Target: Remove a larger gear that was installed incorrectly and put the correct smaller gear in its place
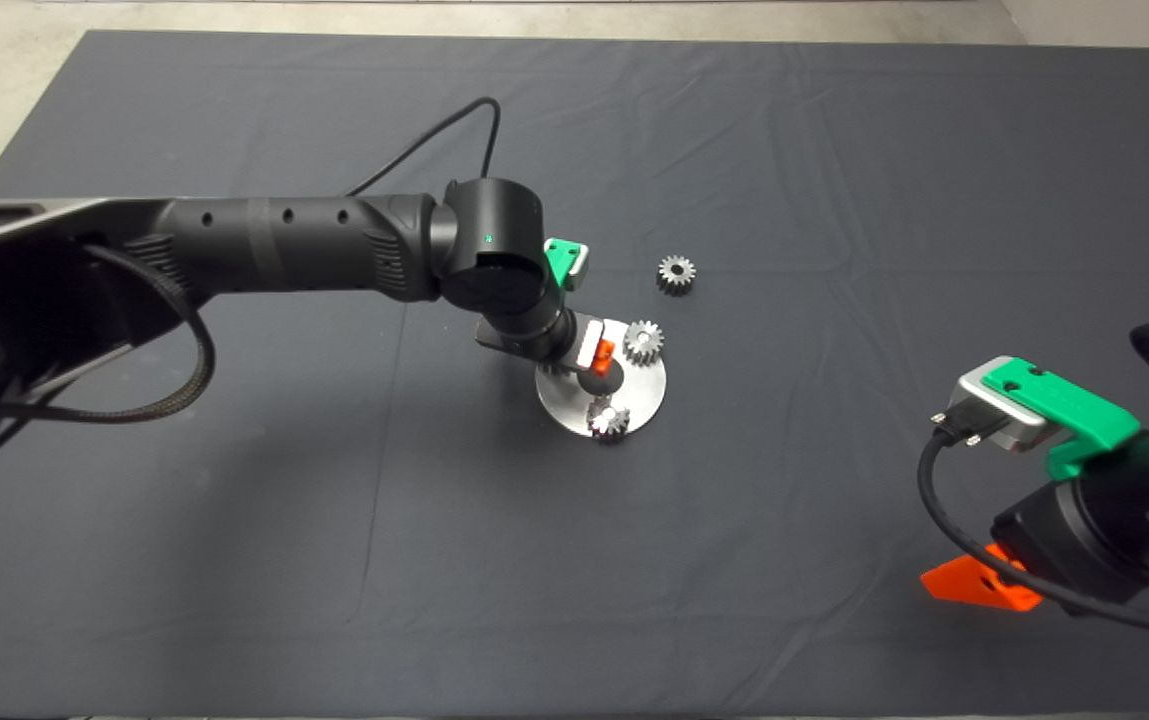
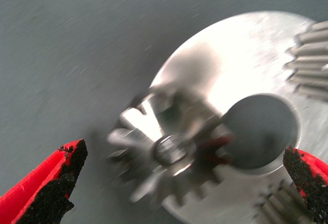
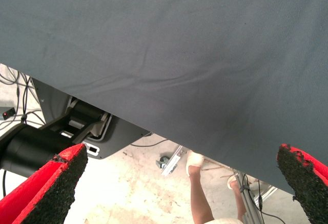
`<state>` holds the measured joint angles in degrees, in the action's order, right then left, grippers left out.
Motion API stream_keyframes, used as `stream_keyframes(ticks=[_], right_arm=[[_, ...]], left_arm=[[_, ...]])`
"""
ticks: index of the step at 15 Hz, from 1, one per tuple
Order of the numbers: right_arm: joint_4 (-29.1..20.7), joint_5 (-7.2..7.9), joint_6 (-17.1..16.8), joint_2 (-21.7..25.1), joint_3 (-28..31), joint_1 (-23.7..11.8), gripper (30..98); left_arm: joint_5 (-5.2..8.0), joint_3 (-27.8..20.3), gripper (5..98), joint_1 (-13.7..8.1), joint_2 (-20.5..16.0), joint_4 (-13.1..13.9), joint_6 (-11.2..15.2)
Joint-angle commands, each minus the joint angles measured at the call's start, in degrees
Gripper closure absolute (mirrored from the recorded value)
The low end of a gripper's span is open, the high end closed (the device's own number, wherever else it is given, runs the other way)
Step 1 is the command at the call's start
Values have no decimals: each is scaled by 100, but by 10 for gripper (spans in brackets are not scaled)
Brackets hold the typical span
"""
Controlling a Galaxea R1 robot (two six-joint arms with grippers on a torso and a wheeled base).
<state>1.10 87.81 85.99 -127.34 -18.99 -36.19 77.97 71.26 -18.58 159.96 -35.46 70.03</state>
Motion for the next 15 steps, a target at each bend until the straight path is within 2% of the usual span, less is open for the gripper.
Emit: stream_keyframes(ticks=[1, 4, 12, 15], right_arm=[[-198, 325, 5, -6, 11, -108, 308], [-198, 325, 5, 11, 11, -108, 308], [-181, 325, 5, -15, 11, -108, 308], [-154, 351, -161, -23, -58, -354, 308]], left_arm=[[-43, 338, 54, -67, 240, -75, -119], [-72, 387, 88, -67, 243, -79, -139], [-28, 291, 190, -69, 190, -49, -253], [-28, 72, 235, -76, 155, -40, -271]])
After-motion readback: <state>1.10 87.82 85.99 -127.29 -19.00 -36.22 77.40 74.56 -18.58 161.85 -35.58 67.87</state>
